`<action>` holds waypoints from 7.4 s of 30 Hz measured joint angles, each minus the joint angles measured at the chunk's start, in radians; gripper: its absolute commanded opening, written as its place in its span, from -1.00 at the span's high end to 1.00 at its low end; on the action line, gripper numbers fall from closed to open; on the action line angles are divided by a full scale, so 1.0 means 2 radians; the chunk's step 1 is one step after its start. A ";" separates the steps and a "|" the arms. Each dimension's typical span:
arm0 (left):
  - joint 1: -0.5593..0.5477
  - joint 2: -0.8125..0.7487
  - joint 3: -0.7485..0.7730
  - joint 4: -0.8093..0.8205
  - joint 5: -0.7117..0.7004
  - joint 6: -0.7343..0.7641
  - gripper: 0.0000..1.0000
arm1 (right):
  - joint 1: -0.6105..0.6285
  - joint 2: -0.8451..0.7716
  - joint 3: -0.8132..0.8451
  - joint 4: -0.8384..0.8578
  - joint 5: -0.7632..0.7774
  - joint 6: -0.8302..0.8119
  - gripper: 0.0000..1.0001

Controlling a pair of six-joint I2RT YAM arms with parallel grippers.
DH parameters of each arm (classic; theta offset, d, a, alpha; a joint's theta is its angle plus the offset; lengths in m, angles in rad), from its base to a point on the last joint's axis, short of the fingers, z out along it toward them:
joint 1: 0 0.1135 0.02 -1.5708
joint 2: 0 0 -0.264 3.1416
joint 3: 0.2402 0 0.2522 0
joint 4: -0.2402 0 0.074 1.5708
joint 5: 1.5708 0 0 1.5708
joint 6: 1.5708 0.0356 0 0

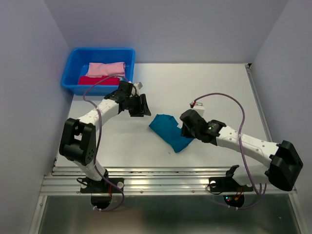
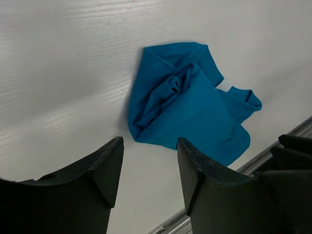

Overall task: Roll the t-shirts
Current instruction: Roll the T-shirt to the center of the board.

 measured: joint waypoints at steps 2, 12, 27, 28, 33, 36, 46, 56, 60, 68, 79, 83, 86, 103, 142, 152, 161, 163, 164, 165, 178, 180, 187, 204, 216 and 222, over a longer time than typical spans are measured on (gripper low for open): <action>-0.021 0.011 0.000 0.009 -0.003 -0.003 0.17 | -0.031 -0.015 -0.023 0.004 -0.020 0.023 0.42; -0.067 0.058 -0.003 0.044 -0.048 -0.014 1.00 | -0.064 0.007 -0.076 0.037 -0.090 0.076 0.57; -0.078 0.025 -0.113 0.064 -0.056 -0.033 1.00 | -0.106 0.068 -0.071 0.064 -0.075 0.014 0.58; -0.079 0.015 -0.113 0.058 -0.061 -0.034 1.00 | -0.106 0.068 -0.069 0.064 -0.074 0.010 0.58; -0.080 -0.029 -0.101 0.033 -0.085 -0.035 1.00 | -0.106 0.043 -0.053 0.056 -0.068 0.001 0.49; -0.080 -0.039 -0.076 0.025 -0.094 -0.035 0.93 | -0.106 0.024 -0.050 0.053 -0.068 0.005 0.35; -0.080 -0.028 -0.029 0.034 -0.080 -0.031 -0.54 | -0.160 -0.065 -0.138 0.085 -0.146 0.063 -0.25; -0.088 0.057 -0.006 0.048 -0.051 -0.027 -0.29 | -0.169 -0.088 -0.234 0.162 -0.215 0.136 0.01; -0.091 0.068 -0.007 0.046 -0.046 -0.027 -0.23 | -0.169 -0.086 -0.245 0.185 -0.231 0.153 0.25; -0.093 0.068 -0.007 0.050 -0.031 -0.027 0.04 | -0.169 -0.076 -0.245 0.214 -0.238 0.160 0.63; -0.094 0.084 -0.007 0.054 -0.011 -0.024 1.00 | -0.169 -0.062 -0.243 0.220 -0.242 0.157 0.99; -0.094 0.084 -0.007 0.054 -0.011 -0.021 1.00 | -0.169 -0.062 -0.232 0.213 -0.241 0.146 0.99; -0.094 0.084 -0.007 0.052 -0.013 -0.019 1.00 | -0.169 -0.062 -0.214 0.204 -0.237 0.135 0.99; -0.086 0.019 -0.015 0.052 -0.043 -0.032 1.00 | -0.169 -0.044 -0.141 0.184 -0.202 0.091 0.99; -0.067 0.036 -0.060 0.095 -0.102 -0.074 -0.75 | -0.201 0.060 -0.095 0.243 -0.189 -0.034 -0.56; -0.067 0.025 -0.085 0.109 -0.098 -0.080 -0.75 | -0.205 0.125 -0.094 0.271 -0.239 -0.032 -0.12; -0.067 0.028 -0.106 0.126 -0.090 -0.089 0.16 | -0.205 0.160 -0.094 0.327 -0.264 -0.015 0.96; -0.067 0.034 -0.106 0.135 -0.084 -0.092 0.56 | -0.205 0.159 -0.095 0.327 -0.264 -0.009 0.99; -0.067 0.037 -0.106 0.139 -0.081 -0.093 0.67 | -0.205 0.158 -0.097 0.328 -0.265 -0.005 0.99; -0.067 0.040 -0.105 0.142 -0.076 -0.094 0.75 | -0.205 0.156 -0.098 0.327 -0.265 -0.004 0.99; -0.126 0.057 -0.105 0.174 -0.001 -0.094 1.00 | -0.205 -0.049 -0.222 0.208 -0.223 0.054 0.09; -0.132 0.061 -0.105 0.177 0.007 -0.093 1.00 | -0.205 -0.082 -0.234 0.182 -0.215 0.061 0.03; -0.130 0.073 -0.105 0.189 0.035 -0.085 1.00 | -0.205 -0.168 -0.235 0.107 -0.179 0.070 -0.25; -0.129 0.074 -0.105 0.197 0.049 -0.075 1.00 | -0.205 -0.123 -0.234 0.136 -0.177 0.059 0.82; -0.129 0.073 -0.095 0.182 0.053 -0.057 1.00 | -0.205 -0.151 -0.198 0.138 -0.156 0.018 0.99; -0.129 0.072 -0.075 0.169 0.052 -0.037 1.00 | -0.205 -0.102 -0.180 0.153 -0.134 -0.009 0.98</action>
